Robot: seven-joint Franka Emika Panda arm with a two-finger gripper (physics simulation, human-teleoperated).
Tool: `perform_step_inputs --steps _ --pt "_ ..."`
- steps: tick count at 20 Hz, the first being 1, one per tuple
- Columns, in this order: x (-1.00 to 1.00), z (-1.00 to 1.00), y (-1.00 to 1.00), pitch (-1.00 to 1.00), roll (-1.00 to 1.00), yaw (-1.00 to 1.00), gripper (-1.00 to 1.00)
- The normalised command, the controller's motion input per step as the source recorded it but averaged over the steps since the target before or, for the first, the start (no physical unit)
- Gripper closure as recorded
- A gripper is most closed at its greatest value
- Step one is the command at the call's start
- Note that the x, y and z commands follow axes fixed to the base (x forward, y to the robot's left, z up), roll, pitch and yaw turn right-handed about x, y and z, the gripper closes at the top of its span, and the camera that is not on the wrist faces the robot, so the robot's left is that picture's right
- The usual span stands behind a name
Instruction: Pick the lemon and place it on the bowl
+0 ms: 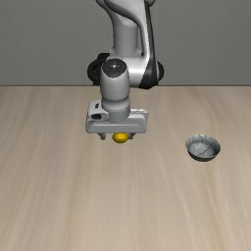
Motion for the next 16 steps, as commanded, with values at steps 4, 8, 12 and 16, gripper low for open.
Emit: perform_step_inputs --steps 4,8,12,16 --pt "0.0 -0.5 0.0 0.0 0.0 0.0 1.0" --pt "0.0 0.0 0.0 0.0 0.0 0.0 1.0" --pt "0.0 0.0 0.0 0.0 0.0 0.0 1.0" --pt "0.0 0.5 0.0 0.0 0.0 0.0 1.0"
